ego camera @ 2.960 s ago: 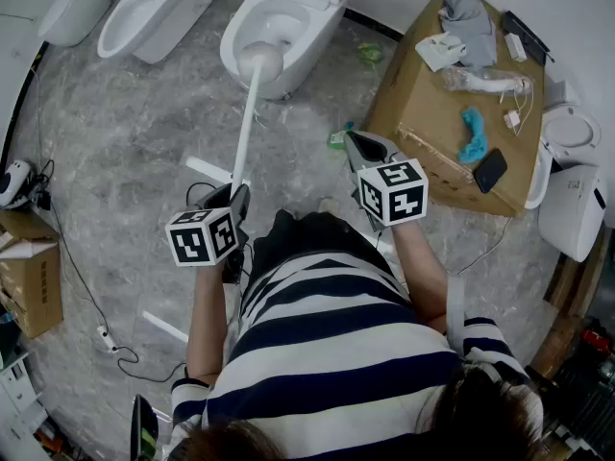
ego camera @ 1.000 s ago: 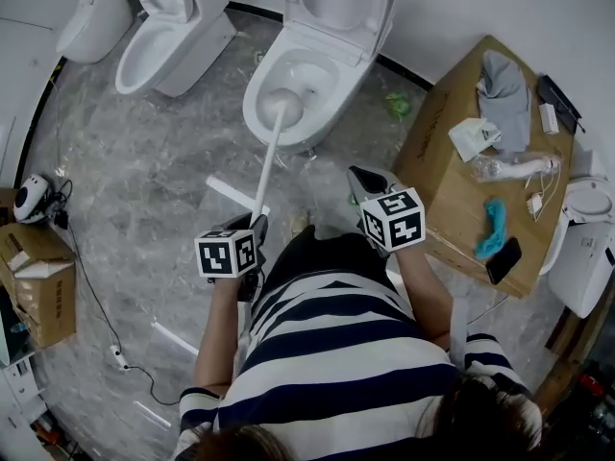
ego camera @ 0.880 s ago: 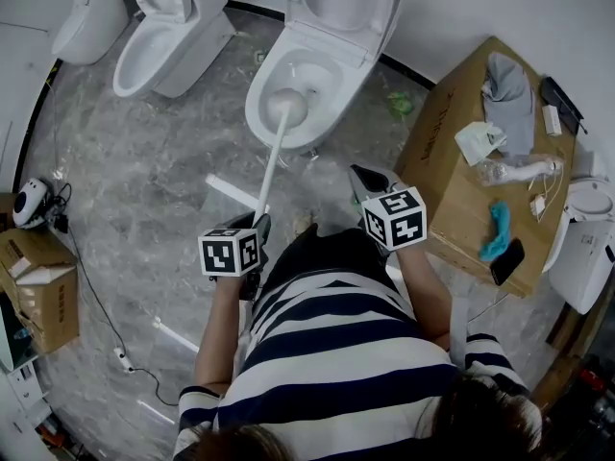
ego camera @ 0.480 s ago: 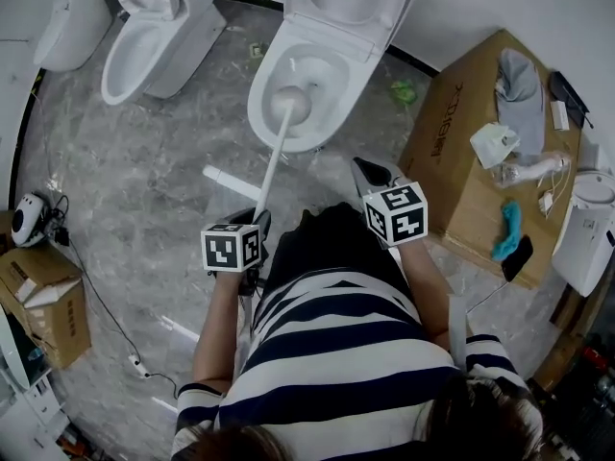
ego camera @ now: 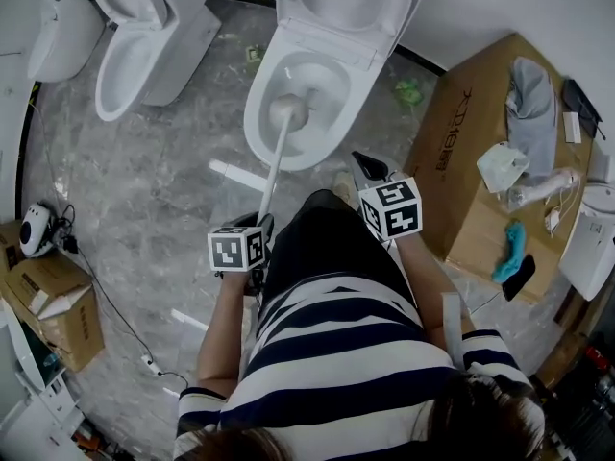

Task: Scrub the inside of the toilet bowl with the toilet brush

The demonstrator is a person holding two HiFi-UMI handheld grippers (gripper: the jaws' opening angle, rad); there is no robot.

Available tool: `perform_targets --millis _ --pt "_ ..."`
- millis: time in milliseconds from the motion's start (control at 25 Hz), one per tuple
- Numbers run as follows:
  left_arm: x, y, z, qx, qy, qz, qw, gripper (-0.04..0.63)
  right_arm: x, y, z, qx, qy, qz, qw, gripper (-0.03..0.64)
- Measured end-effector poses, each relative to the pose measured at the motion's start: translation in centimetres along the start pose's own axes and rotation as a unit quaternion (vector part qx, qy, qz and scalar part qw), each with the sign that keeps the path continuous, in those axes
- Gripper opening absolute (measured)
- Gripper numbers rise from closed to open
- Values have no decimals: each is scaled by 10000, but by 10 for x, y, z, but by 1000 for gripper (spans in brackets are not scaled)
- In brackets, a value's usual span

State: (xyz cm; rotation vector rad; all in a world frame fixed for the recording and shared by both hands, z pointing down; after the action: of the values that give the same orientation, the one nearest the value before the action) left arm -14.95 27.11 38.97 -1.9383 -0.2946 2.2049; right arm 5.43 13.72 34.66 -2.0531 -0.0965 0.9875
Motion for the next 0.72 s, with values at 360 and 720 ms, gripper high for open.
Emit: perform_targets --millis 360,720 --pt "-51 45 -14 273 152 453 9985 0 -47 10 -70 118 296 456 9985 -5" --pt "-91 73 -20 292 356 992 9940 0 -86 11 -119 81 575 712 9958 -5"
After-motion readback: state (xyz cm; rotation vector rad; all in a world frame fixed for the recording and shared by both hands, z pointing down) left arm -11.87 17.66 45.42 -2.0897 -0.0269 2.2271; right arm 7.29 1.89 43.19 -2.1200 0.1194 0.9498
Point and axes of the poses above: the fingertips, and each gripper's own axes: x backward along the fingers, z to its left, y out of its top, the point moved 2 cm from there along x, backward along the fingers, and after that the axes turned 12 degrees about y, right-handed, at the moved point
